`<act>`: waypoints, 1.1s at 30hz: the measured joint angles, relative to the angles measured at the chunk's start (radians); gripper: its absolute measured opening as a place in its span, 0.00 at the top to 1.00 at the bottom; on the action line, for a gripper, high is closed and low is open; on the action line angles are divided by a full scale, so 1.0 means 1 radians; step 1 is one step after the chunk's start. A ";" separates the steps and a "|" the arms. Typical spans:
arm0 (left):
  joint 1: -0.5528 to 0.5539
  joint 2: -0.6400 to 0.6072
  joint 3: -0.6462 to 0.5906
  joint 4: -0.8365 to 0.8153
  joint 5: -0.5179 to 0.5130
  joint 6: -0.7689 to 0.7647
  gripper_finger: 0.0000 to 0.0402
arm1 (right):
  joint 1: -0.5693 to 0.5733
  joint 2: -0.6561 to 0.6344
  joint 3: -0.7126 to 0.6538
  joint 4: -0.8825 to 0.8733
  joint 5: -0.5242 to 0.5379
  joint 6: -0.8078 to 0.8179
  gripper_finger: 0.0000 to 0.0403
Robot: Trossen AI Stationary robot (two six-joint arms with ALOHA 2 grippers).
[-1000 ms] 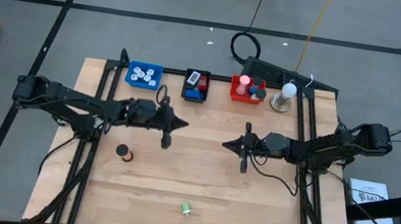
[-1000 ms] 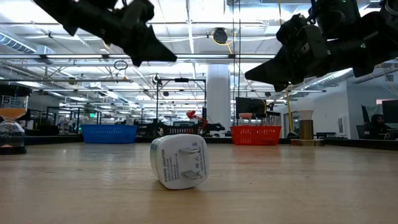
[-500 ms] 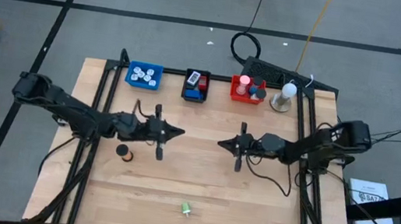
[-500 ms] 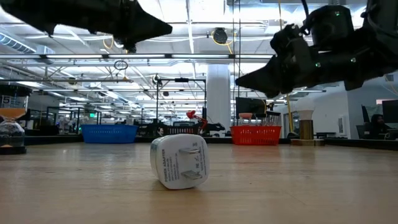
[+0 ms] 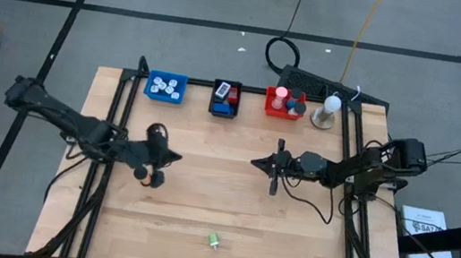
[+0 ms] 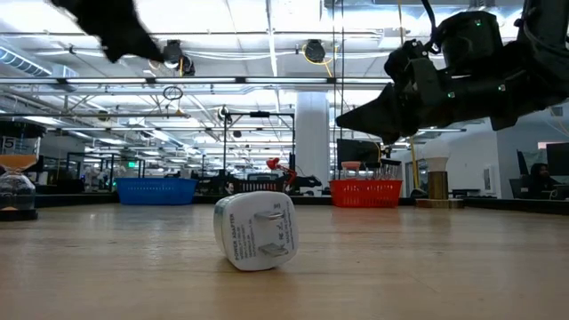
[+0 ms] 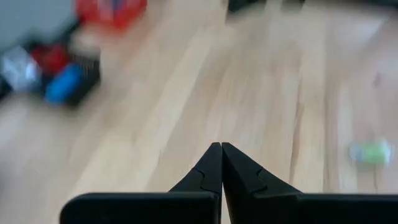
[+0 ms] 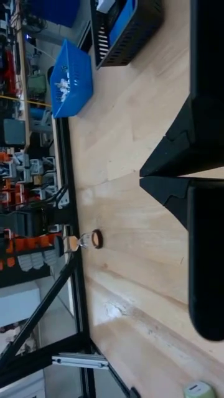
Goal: Pick & Place Office items
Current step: Put the black hourglass into the red bin
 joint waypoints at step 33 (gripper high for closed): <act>-0.144 0.336 0.225 -0.805 0.404 -0.775 0.03 | 0.000 0.000 0.000 -0.023 0.000 0.001 1.00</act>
